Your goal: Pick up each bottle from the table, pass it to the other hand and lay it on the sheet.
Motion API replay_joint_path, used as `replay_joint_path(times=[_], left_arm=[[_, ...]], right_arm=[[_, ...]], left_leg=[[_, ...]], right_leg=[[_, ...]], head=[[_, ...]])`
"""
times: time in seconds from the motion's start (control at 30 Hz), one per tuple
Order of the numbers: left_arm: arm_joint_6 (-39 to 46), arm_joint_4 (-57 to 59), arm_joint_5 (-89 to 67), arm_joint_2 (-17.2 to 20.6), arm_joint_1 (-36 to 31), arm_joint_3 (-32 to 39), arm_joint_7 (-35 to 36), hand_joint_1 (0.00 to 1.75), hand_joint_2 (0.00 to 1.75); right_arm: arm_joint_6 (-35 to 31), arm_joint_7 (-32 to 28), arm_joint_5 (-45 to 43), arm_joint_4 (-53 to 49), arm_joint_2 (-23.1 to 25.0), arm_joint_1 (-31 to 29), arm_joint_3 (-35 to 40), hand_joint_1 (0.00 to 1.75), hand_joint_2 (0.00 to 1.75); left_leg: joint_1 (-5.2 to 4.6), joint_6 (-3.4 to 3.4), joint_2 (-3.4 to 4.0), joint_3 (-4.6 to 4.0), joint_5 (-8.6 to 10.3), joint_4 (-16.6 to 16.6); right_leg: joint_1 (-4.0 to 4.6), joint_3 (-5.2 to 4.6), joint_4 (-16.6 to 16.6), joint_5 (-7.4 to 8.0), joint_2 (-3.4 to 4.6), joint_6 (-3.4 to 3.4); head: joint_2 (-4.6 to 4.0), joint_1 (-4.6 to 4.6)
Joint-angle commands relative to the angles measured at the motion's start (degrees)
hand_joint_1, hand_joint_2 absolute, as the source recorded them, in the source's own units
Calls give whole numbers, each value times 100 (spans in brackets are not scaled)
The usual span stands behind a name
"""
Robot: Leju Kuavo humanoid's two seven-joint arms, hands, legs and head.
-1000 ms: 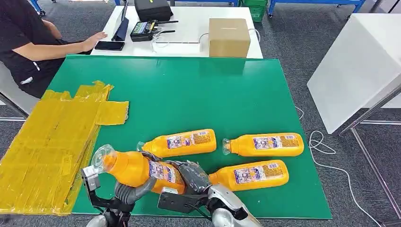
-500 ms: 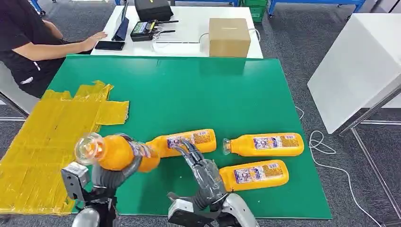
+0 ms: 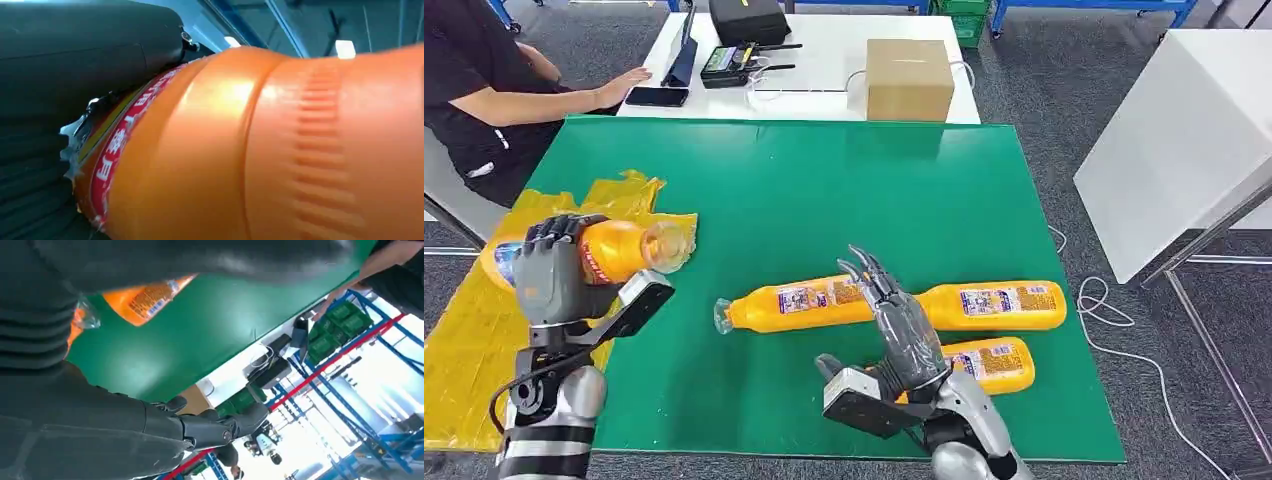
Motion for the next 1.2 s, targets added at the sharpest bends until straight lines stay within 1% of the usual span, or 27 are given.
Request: replay_joint_path(times=[0.03, 0.1, 0.17, 0.2, 0.23, 0.27, 0.3, 0.33, 0.37, 0.43, 0.53, 0.63, 0.67, 0.7, 0.8, 0.87, 0.97, 1.0, 1.03, 1.1, 1.13, 1.17, 1.2], left_arm=[[-328, 2672, -387, 684, -1158, -502, 268, 175, 175], [-521, 3351, -443, 732, -1402, -590, 321, 175, 175], [-514, 3787, -439, 758, -1522, -637, 284, 175, 175], [-555, 4016, -411, 798, -1557, -704, 298, 175, 175], [-579, 4248, -502, 837, -1586, -749, 333, 175, 175], [-594, 4431, -544, 855, -1608, -762, 362, 175, 175], [-600, 4695, -586, 891, -1655, -803, 395, 175, 175], [-550, 4730, -575, 904, -1637, -797, 383, 175, 175], [-550, 4730, -575, 904, -1637, -797, 383, 175, 175], [-687, 5035, -598, 934, -1709, -833, 387, 175, 175], [-789, 5291, -747, 983, -1746, -903, 472, 175, 175], [-730, 5343, -745, 992, -1736, -903, 463, 175, 175], [-730, 5343, -745, 992, -1736, -903, 463, 175, 175], [-730, 5343, -745, 992, -1736, -903, 463, 175, 175], [-740, 5350, -746, 986, -1754, -902, 464, 175, 175], [-740, 5350, -746, 986, -1754, -902, 464, 175, 175], [-879, 5602, -874, 1036, -1851, -928, 617, 175, 175], [-871, 5688, -936, 1051, -1892, -936, 720, 51, 175], [-864, 5770, -998, 1068, -1936, -943, 805, 0, 175], [-989, 5914, -1103, 1119, -2037, -956, 843, 0, 175], [-1030, 5934, -1136, 1142, -2070, -971, 825, 0, 0], [-1054, 5942, -1129, 1147, -2105, -939, 772, 0, 0], [-1089, 5938, -1136, 1145, -2140, -949, 694, 0, 0]], right_arm=[[277, 145, -238, 512, -370, -645, 50, 0, 0], [314, 171, -318, 602, -395, -731, 48, 0, 0], [325, 168, -348, 620, -406, -736, 48, 0, 0], [322, 164, -348, 624, -418, -728, 58, 0, 0], [325, 160, -351, 624, -431, -705, 73, 0, 0], [331, 147, -354, 618, -456, -678, 91, 0, 0], [333, 121, -362, 609, -489, -638, 109, 0, 0], [331, 108, -366, 610, -501, -622, 114, 0, 0], [331, 108, -366, 610, -501, -622, 114, 0, 0], [328, 88, -371, 642, -520, -620, 115, 0, 0], [344, 65, -386, 726, -515, -683, 114, 0, 0], [351, 59, -392, 762, -506, -709, 112, 0, 0], [351, 59, -392, 762, -506, -709, 112, 0, 0], [351, 59, -392, 762, -506, -709, 112, 0, 0], [351, 59, -392, 759, -504, -707, 114, 0, 0], [351, 59, -392, 759, -504, -707, 114, 0, 0], [405, 61, -406, 858, -505, -813, 140, 0, 0], [427, 70, -406, 912, -499, -860, 149, 0, 0], [461, 94, -393, 971, -507, -908, 164, 0, 0], [569, 173, -367, 1158, -523, -1057, 208, 0, 0], [609, 207, -348, 1238, -530, -1115, 220, 0, 175], [684, 263, -321, 1371, -549, -1213, 252, 0, 175], [761, 315, -308, 1489, -560, -1309, 286, 0, 175]], left_leg=[[7, -3, -28, 12, 3, -4], [8, -3, -37, 16, 4, -6], [0, 1, -26, 13, 6, -6], [7, -1, -38, 18, 6, -6], [3, 1, -23, 13, 5, -6], [9, -1, -27, 20, 2, -5], [3, 1, -17, 12, 3, -5], [9, -1, -28, 21, 2, -7], [5, 0, -23, 16, 2, -6], [5, 0, -19, 12, 1, -3], [15, -2, -35, 15, -2, 4], [6, 0, -11, -1, 1, -1], [17, -3, -25, 12, -5, 5], [6, 0, -15, 5, 2, -3], [9, -2, -22, 13, 3, -2], [4, 0, -12, 12, 4, -4], [9, -3, -14, 15, 5, -3], [5, -3, -11, 16, 8, -4], [11, -4, -9, 17, 8, -2], [5, -2, -8, 20, 12, -3], [7, -4, -9, 23, 14, -5], [5, -5, -6, 23, 16, -5], [10, -6, -7, 23, 20, -5]], right_leg=[[7, 14, -4, 2, -5, -22], [8, 20, -6, 0, -11, -23], [-1, 16, -2, -1, -11, -12], [7, 25, -6, 0, -12, -23], [3, 16, -4, 1, -3, -15], [9, 23, -6, 1, 2, -23], [2, 14, -2, 0, 0, -13], [9, 25, -7, 0, 0, -23], [5, 19, -4, -1, -1, -18], [5, 14, -2, -1, 1, -15], [15, 19, 0, -3, 1, -31], [6, 2, -1, 2, 8, -15], [17, 14, 0, 1, 17, -36], [6, 9, -2, 3, 7, -18], [9, 16, -1, 5, 9, -25], [3, 15, 1, 4, 8, -14], [9, 17, -1, 8, 15, -23], [5, 17, 1, 6, 13, -17], [10, 18, 0, 10, 22, -25], [4, 23, 5, 6, 13, -13], [6, 24, 3, 11, 20, -21], [4, 24, 4, 13, 17, -21], [10, 21, 1, 25, 24, -37]], head=[[0, 0], [0, 0], [0, 0], [0, 2], [0, 0], [0, 2], [0, 0], [0, 2], [0, 0], [0, 2], [0, 0], [0, 0], [0, 0], [0, 2], [0, 0], [0, 0], [0, 0], [0, 0], [0, 0], [0, 0], [0, 0], [0, 0], [0, 0]])
